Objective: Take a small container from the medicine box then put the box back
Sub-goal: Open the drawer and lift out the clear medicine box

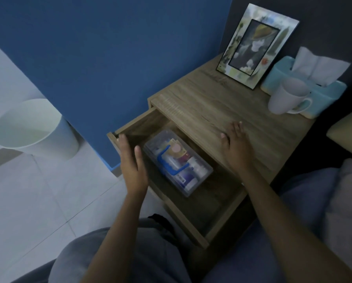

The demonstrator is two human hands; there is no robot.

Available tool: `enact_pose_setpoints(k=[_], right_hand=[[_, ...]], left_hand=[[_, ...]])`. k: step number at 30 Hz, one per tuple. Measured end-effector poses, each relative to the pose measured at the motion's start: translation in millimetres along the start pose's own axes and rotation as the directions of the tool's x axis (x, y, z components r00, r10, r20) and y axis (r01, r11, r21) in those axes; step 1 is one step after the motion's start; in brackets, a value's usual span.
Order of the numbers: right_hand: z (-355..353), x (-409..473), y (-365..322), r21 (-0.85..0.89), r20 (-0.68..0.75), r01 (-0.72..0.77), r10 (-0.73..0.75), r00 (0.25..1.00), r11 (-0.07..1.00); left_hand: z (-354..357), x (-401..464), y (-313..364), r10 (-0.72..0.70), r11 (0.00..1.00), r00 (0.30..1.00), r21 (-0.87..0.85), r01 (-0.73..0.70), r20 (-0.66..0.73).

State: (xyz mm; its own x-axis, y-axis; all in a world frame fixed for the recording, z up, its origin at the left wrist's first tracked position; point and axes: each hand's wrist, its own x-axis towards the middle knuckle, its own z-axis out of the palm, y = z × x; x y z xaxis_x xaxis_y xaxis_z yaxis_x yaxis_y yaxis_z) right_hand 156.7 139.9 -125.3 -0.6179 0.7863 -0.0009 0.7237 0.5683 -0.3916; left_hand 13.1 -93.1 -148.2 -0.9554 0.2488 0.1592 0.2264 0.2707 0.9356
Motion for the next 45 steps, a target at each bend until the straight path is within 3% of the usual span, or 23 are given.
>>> enact_pose_setpoints(k=[4, 10, 15, 19, 22, 24, 26, 29, 32, 39, 43, 45], right_hand=[[16, -53, -42, 0.201, -0.122, -0.052, 0.077, 0.99, 0.978], [54, -122, -84, 0.449, -0.011, 0.034, -0.033, 0.999, 0.893], [70, -121, -74, 0.472, 0.073, -0.22, 0.211, 0.975, 0.854], [76, -117, -75, 0.497, 0.032, -0.303, 0.332, 0.943, 0.813], [79, -114, -80, 0.657, 0.05, -0.417, 0.515, 0.855, 0.629], [81, -109, -82, 0.767, 0.195, -0.524, 0.643, 0.741, 0.37], [84, -105, -87, 0.811, 0.381, -0.577, 0.66, 0.647, 0.097], [89, -103, -99, 0.831, 0.473, -0.547, 0.646, 0.6, -0.101], [87, -102, -106, 0.84, 0.488, -0.514, 0.652, 0.58, -0.172], [66, -112, -131, 0.862, 0.486, -0.466, 0.585, 0.649, -0.199], [51, -115, -148, 0.857, 0.51, -0.442, 0.564, 0.649, -0.266], [43, -116, -154, 0.854, 0.518, -0.444, 0.539, 0.665, -0.273]], left_hand=[[9, 39, 13, 0.051, 0.986, 0.973, 0.145, -0.085, 0.226], [25, 66, 6, -0.042, 0.966, 0.901, 0.247, -0.073, 0.431], [36, 75, 5, -0.217, 0.955, 0.846, 0.286, 0.08, 0.487], [45, 83, 2, -0.307, 0.924, 0.794, 0.365, 0.116, 0.524], [48, 88, -2, -0.426, 0.883, 0.751, 0.414, 0.223, 0.504], [50, 89, -3, -0.464, 0.866, 0.72, 0.433, 0.248, 0.517], [52, 92, -5, -0.471, 0.862, 0.711, 0.446, 0.243, 0.523], [51, 94, -7, -0.476, 0.858, 0.716, 0.449, 0.25, 0.511], [45, 97, -7, -0.485, 0.857, 0.716, 0.436, 0.274, 0.502], [19, 111, 31, -0.33, 0.898, 0.812, 0.426, 0.112, 0.481], [4, 119, 59, -0.288, 0.887, 0.833, 0.459, 0.046, 0.472], [-6, 121, 73, -0.207, 0.918, 0.866, 0.397, 0.01, 0.456]])
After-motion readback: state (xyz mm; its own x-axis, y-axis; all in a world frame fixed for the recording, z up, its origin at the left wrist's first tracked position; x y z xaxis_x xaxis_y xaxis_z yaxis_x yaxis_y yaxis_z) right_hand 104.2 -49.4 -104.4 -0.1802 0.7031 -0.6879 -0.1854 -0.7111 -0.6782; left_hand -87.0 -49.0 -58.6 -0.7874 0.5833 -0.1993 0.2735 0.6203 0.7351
